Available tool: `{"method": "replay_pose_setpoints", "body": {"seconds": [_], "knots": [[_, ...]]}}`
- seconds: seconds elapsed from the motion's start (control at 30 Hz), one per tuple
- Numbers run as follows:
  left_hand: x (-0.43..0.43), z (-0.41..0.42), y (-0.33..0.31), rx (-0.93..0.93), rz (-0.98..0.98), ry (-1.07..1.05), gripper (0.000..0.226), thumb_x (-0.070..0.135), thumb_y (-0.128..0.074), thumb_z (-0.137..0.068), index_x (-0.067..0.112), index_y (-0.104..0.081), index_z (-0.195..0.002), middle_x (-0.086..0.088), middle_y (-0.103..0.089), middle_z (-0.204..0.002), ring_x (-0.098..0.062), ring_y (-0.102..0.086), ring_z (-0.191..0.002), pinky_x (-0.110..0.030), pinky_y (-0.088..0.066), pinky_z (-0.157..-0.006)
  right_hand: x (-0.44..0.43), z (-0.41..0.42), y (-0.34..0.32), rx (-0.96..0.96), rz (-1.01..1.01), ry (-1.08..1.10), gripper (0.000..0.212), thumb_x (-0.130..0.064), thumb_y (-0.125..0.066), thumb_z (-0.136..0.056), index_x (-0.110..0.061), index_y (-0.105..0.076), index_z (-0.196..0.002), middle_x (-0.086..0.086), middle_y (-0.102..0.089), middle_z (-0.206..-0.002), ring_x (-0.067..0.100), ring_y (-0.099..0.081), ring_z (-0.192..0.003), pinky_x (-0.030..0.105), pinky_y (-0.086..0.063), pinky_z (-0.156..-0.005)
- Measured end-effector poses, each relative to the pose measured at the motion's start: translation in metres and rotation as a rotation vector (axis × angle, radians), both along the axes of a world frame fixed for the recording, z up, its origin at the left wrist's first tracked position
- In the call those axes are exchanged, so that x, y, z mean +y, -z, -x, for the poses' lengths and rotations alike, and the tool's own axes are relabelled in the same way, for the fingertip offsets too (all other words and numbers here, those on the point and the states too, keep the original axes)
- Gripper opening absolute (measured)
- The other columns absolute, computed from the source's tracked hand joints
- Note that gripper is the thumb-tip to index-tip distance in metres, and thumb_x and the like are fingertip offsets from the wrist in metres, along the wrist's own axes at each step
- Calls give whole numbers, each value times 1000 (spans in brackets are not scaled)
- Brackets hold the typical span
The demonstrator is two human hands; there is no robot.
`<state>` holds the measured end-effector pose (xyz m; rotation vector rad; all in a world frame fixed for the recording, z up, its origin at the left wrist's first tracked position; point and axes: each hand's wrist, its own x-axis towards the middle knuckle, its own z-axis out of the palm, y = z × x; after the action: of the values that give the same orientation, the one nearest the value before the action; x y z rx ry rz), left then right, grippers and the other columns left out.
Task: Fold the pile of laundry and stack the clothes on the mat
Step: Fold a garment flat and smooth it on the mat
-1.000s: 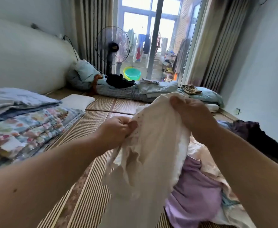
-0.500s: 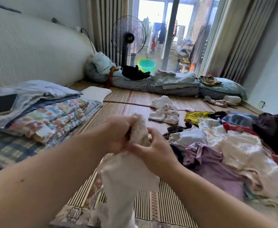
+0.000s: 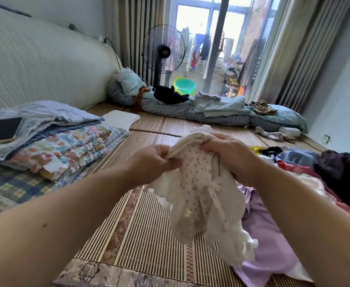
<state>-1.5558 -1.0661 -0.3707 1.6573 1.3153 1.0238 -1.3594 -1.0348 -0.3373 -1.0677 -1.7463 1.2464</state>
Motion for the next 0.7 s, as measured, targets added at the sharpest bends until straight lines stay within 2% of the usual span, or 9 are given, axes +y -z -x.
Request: {"method": "replay_pose_setpoints", "body": {"seconds": [0.1,0.17,0.27,0.37,0.43,0.5,0.57,0.63,0.7], "knots": [[8,6,-2,-138,-34,-5,16,15,-55,-97,4,-67,-94,-9,-69,-83,-23,-66,-75,-34,-58,-71,1,-17,-10,-368,-190,33,48,-60,-73,-65,-22,-71,-95,5,-71,-87,15,-67,-73,33,-54,-66],[12,15,-6,-110,-68,-33,18,16,-56,-97,12,-68,-84,5,-66,-70,-8,-62,-64,-21,-52,-57,3,-28,-15,-684,-351,43,62,-74,-76,-51,-36,-65,-99,-11,-63,-80,3,-58,-67,21,-41,-58],[19,27,-9,80,-109,-77,17,24,-63,-92,17,-68,-78,9,-63,-66,-5,-58,-61,-19,-47,-54,8,-41,-16,-1002,-466,72,50,-44,-86,-63,-35,-65,-109,-16,-58,-86,5,-55,-74,21,-39,-60],[22,38,-11,282,-140,-100,22,36,-66,-89,21,-67,-72,8,-64,-69,-7,-59,-64,-25,-47,-58,12,-47,-15,-1196,-557,159,19,-25,-73,-75,-19,-69,-93,-1,-64,-81,18,-58,-72,25,-45,-57],[21,48,-14,308,-101,-105,21,37,-66,-89,21,-69,-76,2,-67,-77,-14,-62,-71,-31,-50,-63,12,-55,-18,-1147,-546,227,13,-25,-72,-78,-15,-63,-74,-1,-58,-68,16,-53,-62,21,-38,-49],[17,57,-16,288,5,-80,16,33,-66,-89,18,-71,-86,-5,-70,-86,-20,-66,-79,-33,-55,-68,13,-60,-19,-923,-466,243,27,-25,-76,-79,-17,-56,-63,-4,-53,-60,10,-48,-55,19,-34,-45],[11,61,-19,342,150,16,15,30,-68,-88,23,-70,-100,-8,-70,-100,-24,-68,-89,-34,-59,-74,10,-55,-22,-656,-424,204,25,-22,-78,-80,-19,-58,-64,-5,-53,-60,7,-46,-53,14,-34,-45],[3,53,-24,316,255,160,44,36,-74,-79,33,-59,-121,-4,-64,-118,-22,-67,-98,-35,-58,-81,2,-39,-27,-504,-421,127,15,-20,-77,-80,-25,-66,-72,-8,-60,-64,0,-50,-54,10,-37,-48],[-4,29,-33,223,199,263,65,44,-77,-76,37,-47,-134,0,-59,-129,-12,-62,-107,-28,-53,-86,-4,-21,-33,-474,-451,40,12,-24,-77,-79,-33,-70,-77,-14,-66,-70,-5,-55,-57,10,-42,-53]]}}
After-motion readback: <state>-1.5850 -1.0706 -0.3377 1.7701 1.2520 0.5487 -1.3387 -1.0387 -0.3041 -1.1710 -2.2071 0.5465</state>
